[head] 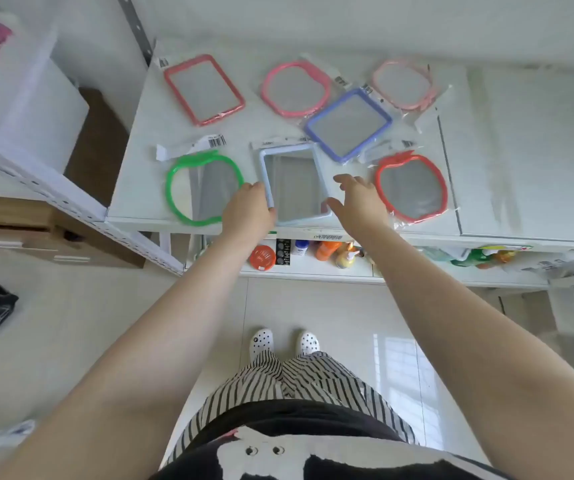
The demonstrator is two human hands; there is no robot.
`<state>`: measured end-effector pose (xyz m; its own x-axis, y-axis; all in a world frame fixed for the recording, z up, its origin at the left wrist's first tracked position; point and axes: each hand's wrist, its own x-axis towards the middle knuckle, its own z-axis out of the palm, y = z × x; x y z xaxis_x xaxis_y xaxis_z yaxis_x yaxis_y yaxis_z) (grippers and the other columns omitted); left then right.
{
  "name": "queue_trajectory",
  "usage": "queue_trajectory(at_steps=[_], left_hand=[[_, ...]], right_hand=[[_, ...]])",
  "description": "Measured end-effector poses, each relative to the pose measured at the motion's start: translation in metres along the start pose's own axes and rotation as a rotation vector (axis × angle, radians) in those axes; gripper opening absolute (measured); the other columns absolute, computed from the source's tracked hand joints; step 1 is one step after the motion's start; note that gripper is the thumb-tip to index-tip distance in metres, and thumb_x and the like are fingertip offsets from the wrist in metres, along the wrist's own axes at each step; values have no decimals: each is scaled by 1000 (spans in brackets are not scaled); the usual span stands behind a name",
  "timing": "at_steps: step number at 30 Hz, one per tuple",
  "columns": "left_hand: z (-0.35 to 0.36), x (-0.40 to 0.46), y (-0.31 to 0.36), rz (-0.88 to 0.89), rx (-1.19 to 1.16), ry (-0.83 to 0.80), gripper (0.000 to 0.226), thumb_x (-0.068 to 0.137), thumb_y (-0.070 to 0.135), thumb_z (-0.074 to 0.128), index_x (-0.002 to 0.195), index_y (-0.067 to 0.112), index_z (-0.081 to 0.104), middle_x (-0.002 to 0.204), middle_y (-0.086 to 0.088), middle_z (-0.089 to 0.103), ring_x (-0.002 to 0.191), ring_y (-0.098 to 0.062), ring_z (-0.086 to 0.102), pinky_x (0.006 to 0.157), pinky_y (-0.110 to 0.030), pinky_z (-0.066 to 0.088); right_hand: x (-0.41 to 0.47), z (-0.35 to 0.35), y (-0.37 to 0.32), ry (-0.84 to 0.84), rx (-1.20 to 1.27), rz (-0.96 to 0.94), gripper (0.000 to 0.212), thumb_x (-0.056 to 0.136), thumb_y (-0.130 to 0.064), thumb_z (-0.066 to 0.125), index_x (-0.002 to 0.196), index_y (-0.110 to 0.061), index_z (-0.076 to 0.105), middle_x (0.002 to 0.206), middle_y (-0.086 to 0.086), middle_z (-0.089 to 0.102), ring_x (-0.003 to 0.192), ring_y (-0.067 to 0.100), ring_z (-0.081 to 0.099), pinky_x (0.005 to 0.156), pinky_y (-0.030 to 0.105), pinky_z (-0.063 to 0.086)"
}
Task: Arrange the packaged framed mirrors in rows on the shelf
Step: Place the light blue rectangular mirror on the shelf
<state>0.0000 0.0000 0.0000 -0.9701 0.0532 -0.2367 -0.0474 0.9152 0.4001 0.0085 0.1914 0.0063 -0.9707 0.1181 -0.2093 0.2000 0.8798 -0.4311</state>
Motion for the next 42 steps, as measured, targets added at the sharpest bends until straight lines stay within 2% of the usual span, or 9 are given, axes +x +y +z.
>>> queue_trajectory(at_steps=[10,14,18,22,25,32,35,39,42], left_hand=[[23,24,18,-286,-343,-83,43,79,9,68,118,2,51,111,-11,59,100,-29,59,79,-33,46],[18,25,11,-393,-651,-125,55,78,3,69,128,8,46,120,-14,60,106,-30,61,94,-42,51],[1,18,13,-440,-838,-130,55,83,-4,64,132,10,44,108,-14,57,92,-27,59,67,-30,56],[-16,8,18,-403,-889,-97,56,83,-10,62,132,9,42,82,-3,54,73,-15,59,56,-21,57],[-25,-2,26,-354,-901,-81,55,82,-11,62,131,7,43,77,-3,53,69,-14,58,54,-21,56],[-33,-43,59,-183,-1012,-144,64,83,-11,62,141,-1,37,92,-17,61,72,-20,62,48,-16,56],[-23,-67,71,-71,-1028,-171,64,83,-9,63,141,-2,37,86,-14,62,66,-16,60,54,-17,57],[9,-102,86,-1,-995,-247,64,81,-3,67,140,5,44,103,-23,65,75,-25,64,76,-35,59],[34,-128,108,51,-971,-332,63,82,-3,66,140,9,44,97,-16,65,66,-17,63,74,-30,58]], right_hand=[[40,22,15,-185,190,199,49,86,-18,62,133,-15,50,119,10,61,101,30,60,80,33,45],[51,11,20,-267,379,254,45,82,-15,71,124,-7,57,100,7,62,72,22,54,64,27,41],[48,1,20,-277,555,272,35,80,-16,72,113,-11,60,96,7,65,61,15,48,49,25,36],[32,-8,13,-234,703,240,25,82,-12,69,104,-16,58,84,8,65,68,21,56,62,28,50],[14,-19,12,-195,770,233,28,85,-6,67,110,-11,56,71,6,62,57,17,55,59,24,50],[-48,-47,28,48,774,309,40,82,-6,70,119,1,58,69,9,60,53,17,55,51,20,53],[-91,-56,42,134,770,358,39,82,-7,70,119,0,58,68,6,60,54,17,56,60,26,56],[-154,-60,69,246,763,458,39,80,-8,68,118,-6,60,68,7,63,52,20,57,75,43,57],[-198,-62,96,337,788,525,35,80,-5,68,114,-8,61,70,6,62,52,17,58,71,37,58]])
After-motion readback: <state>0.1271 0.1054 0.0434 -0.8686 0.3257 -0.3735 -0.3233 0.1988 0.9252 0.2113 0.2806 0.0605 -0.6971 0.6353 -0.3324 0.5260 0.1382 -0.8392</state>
